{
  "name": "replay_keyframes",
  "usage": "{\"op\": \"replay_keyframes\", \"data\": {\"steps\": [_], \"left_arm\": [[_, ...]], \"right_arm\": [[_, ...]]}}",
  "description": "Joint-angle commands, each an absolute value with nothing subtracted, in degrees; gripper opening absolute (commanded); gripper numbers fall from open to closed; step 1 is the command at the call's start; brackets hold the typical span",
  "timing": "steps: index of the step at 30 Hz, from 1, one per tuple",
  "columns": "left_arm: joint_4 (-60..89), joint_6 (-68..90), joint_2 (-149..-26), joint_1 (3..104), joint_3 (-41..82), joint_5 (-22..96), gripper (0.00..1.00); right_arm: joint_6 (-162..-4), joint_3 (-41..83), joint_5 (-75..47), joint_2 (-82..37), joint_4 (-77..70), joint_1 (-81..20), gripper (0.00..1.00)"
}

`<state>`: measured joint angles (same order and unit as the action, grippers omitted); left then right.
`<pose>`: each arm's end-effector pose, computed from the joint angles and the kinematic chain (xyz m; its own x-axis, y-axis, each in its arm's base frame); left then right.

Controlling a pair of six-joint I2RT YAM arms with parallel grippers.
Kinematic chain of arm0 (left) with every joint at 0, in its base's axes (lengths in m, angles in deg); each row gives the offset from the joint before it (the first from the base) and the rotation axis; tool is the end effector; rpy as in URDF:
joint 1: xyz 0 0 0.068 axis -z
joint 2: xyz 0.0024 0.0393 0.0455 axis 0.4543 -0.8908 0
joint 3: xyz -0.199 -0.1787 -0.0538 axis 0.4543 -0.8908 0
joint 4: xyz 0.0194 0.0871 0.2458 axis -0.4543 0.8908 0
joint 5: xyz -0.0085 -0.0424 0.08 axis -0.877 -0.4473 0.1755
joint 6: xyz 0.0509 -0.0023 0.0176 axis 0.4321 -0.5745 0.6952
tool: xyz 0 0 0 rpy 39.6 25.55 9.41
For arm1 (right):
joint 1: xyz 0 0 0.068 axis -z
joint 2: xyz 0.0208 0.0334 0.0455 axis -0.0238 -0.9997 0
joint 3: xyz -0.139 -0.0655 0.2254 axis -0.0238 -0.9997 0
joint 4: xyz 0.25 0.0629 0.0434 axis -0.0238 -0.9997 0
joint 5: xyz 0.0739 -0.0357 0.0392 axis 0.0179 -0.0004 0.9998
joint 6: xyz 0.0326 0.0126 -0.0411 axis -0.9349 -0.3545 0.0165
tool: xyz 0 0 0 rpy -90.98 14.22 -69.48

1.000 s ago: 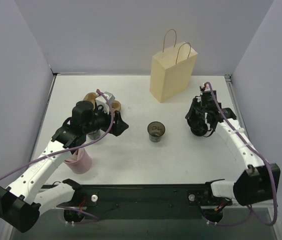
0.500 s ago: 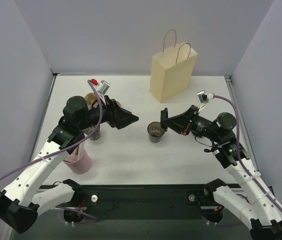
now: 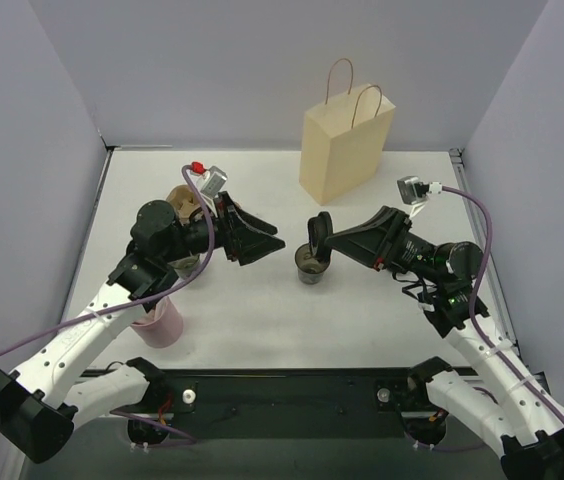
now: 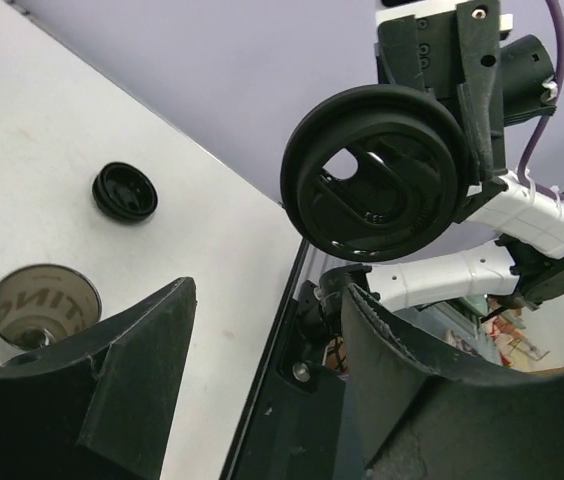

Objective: Pack the takeout coffee

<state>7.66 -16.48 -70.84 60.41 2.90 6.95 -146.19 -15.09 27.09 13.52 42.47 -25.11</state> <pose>0.1843 -0.1478 0.3872 -0.5503 -0.2330 -0.8018 0.7732 0.2203 -0.5947 0.1337 0.0883 0.3995 -0.5467 0.4301 -0.7184 -0.8231 -0.1184 0.5554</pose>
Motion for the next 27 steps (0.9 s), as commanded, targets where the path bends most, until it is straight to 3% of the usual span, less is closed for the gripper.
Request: {"op": "replay_keyframes", "data": {"steps": [1,11,27], "left_arm": [[-1.5,-6.7,-69.8,61.5,3.9,6.2,0.69],[6.3,16.1,-68.3,67.4,7.7,9.8,0.67],[0.8,10.8,-76.5,68.9,10.1,2.3,0.58]], "right_arm": [[-154.9,-16.4,28.1,12.7,56.5,-25.8,0.16],[-155.4,-17.4,30.0,15.0,48.3,-26.1,0.16],[-156.2,-19.9,30.4,17.3,48.1,-27.8,0.16]]}}
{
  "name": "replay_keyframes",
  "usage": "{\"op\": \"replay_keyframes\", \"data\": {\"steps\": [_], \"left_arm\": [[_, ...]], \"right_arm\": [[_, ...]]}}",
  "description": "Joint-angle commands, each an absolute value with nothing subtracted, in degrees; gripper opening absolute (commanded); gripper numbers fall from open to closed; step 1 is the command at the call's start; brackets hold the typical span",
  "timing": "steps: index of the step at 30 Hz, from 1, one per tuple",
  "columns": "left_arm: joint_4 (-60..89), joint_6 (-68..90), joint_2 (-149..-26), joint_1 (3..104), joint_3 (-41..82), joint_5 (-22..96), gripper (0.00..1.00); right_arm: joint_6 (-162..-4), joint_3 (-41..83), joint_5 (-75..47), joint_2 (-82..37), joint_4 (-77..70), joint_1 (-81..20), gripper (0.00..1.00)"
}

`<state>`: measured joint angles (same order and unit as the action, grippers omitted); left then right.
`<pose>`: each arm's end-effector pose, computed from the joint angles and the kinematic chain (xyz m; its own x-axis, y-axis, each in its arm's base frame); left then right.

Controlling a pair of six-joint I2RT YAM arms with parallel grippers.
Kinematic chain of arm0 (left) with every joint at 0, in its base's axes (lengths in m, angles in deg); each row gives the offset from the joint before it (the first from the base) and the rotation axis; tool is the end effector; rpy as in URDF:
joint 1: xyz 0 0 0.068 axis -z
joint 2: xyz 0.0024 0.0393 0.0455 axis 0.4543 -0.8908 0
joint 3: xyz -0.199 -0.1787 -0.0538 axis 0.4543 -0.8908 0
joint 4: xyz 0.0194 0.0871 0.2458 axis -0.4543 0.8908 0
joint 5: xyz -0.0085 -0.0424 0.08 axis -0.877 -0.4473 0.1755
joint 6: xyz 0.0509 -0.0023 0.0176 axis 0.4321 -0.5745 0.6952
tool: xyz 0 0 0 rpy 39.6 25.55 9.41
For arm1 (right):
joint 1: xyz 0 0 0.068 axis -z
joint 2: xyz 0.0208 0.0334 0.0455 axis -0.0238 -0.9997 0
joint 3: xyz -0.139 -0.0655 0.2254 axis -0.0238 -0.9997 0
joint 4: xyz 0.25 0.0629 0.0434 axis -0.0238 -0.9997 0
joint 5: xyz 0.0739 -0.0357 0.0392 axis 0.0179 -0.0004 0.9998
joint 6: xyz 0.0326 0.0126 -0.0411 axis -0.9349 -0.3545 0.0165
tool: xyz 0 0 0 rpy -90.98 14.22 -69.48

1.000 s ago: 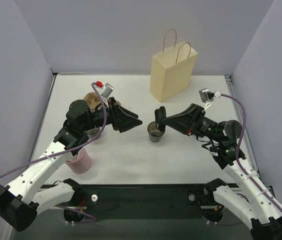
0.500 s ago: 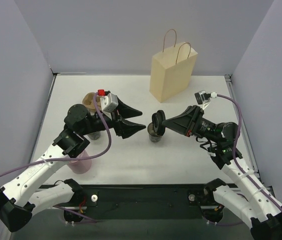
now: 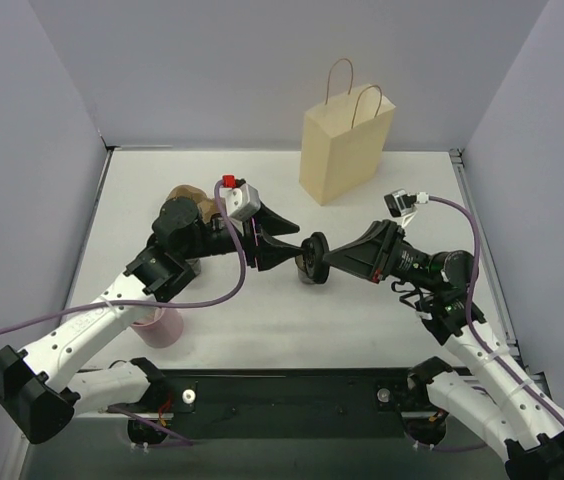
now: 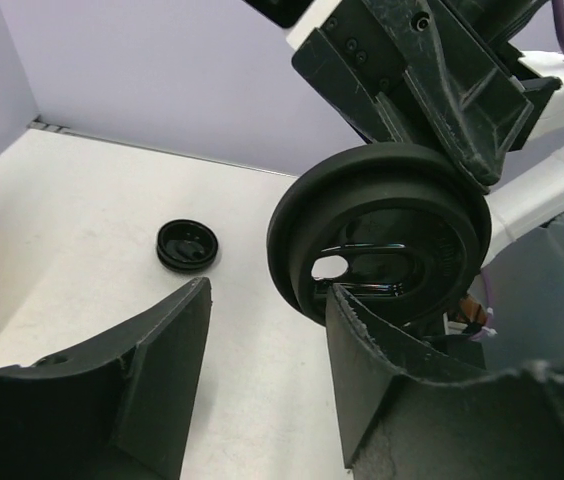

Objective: Pack the takeout coffee

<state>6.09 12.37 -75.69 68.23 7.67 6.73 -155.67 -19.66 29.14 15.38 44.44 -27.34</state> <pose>0.1770 -0.1843 0.4001 -0.1020 -0.0983 -0.9899 0.9787 0.1684 -0.1176 0.1258 0.0922 0.3799 -0.7010 0.3428 -0.6254 -0.7069 -0.2178 0.6730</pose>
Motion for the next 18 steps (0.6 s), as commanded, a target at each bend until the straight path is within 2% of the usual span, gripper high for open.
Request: {"op": "replay_keyframes", "data": {"steps": [1,13,16,18], "left_arm": [[0.4,10.5,-76.8,69.0,10.0,1.8,0.57],[-4.3,7.7,-78.9,69.7,8.3,-0.4,0.55],[-4.1,7.4,-79.7,69.8,8.7,-1.6,0.49],[-4.2,7.1,-80.1,70.2,8.6,-2.2,0.36]], "right_arm": [[-156.3,-20.0,30.3,17.3,48.1,-27.9,0.17],[-156.5,-20.3,31.4,16.7,48.9,-28.2,0.16],[-157.2,-20.7,31.4,16.7,50.1,-28.3,0.16],[-157.9,-21.1,31.2,16.7,50.9,-28.3,0.16]]}}
